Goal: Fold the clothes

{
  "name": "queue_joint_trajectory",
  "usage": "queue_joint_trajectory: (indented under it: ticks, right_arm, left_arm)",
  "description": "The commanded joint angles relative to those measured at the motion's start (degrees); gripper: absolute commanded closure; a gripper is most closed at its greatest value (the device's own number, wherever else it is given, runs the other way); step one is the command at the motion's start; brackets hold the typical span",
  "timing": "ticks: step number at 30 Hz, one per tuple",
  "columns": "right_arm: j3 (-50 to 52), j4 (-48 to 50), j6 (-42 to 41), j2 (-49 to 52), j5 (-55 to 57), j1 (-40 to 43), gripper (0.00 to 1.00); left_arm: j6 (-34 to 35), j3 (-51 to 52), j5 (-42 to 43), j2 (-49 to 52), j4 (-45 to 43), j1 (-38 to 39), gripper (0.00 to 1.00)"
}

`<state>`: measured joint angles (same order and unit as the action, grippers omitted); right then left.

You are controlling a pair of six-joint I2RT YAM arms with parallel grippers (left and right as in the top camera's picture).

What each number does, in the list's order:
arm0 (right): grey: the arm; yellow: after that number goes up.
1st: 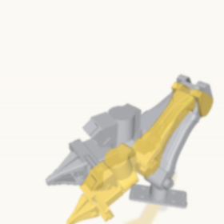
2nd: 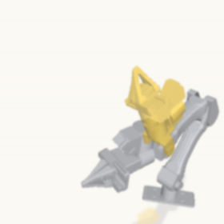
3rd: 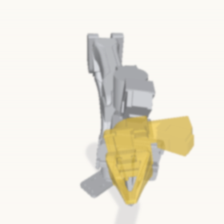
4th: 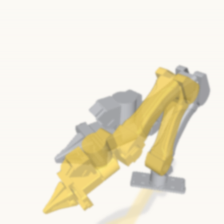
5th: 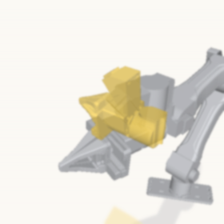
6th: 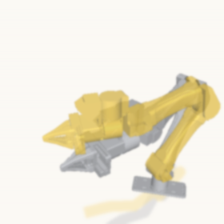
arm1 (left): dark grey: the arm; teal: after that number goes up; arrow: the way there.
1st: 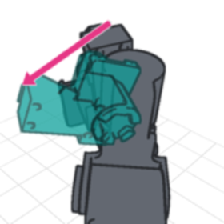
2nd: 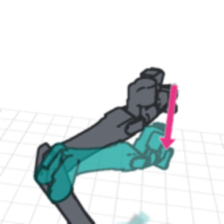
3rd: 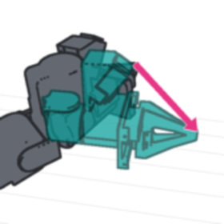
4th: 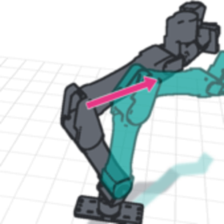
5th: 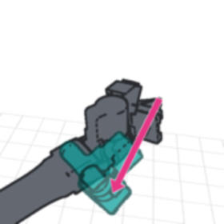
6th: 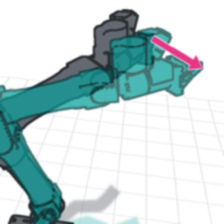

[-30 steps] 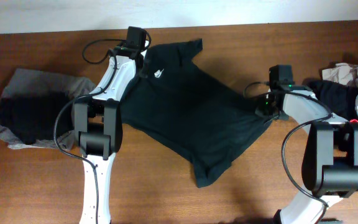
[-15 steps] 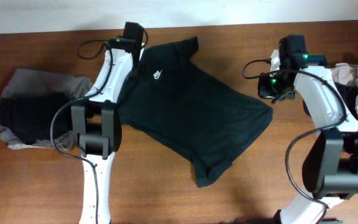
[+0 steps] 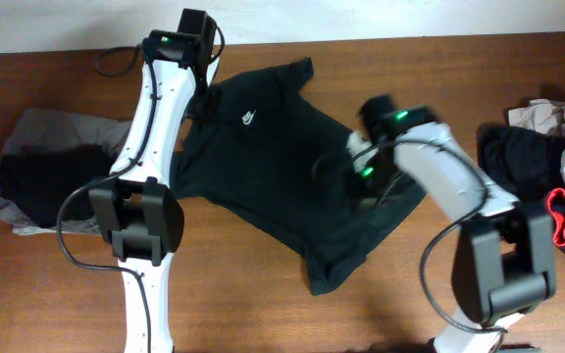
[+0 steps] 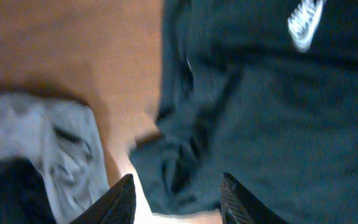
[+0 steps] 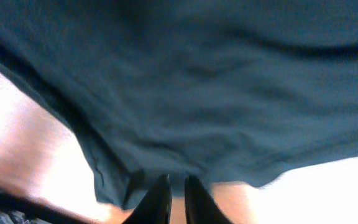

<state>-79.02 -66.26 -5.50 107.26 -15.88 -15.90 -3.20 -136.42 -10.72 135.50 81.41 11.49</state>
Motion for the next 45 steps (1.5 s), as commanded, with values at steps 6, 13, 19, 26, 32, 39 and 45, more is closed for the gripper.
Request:
queue_joint_trajectory:
  ticks: [6, 13, 19, 26, 32, 39, 45]
  right_arm:
    - [13.62, 9.38, 0.55, -1.16, 1.03, -11.82, 0.87]
    - [20.65, 14.64, -7.34, -1.16, 3.61, -13.07, 0.88]
    - [26.36, 12.07, -26.56, -1.16, 10.67, -9.84, 0.91]
    - [27.1, 6.78, -29.83, -2.16, 12.11, -8.07, 0.93]
    - [27.1, 1.97, -33.0, -6.36, 14.73, -8.07, 0.93]
    - [25.05, 7.08, -30.69, -20.63, 17.53, -8.07, 0.84]
    - [22.16, 9.11, -29.66, -30.53, 20.94, -8.0, 0.64]
  left_arm:
    - [0.17, 4.48, 4.22, -1.27, 2.51, -0.57, 0.56]
    - [0.13, 16.2, 5.4, -1.27, -4.87, -0.63, 0.56]
    - [0.13, 24.0, 5.38, -1.27, -9.38, -0.7, 0.56]
    - [0.13, 24.52, 5.4, -1.27, -10.23, -0.79, 0.56]
    - [0.15, 24.46, 5.4, -1.29, -9.42, -0.79, 0.56]
    - [-1.9, 15.47, 8.5, -1.29, -8.63, -0.59, 0.56]
    - [-8.87, 12.96, 17.42, -1.05, -20.44, 0.81, 0.59]
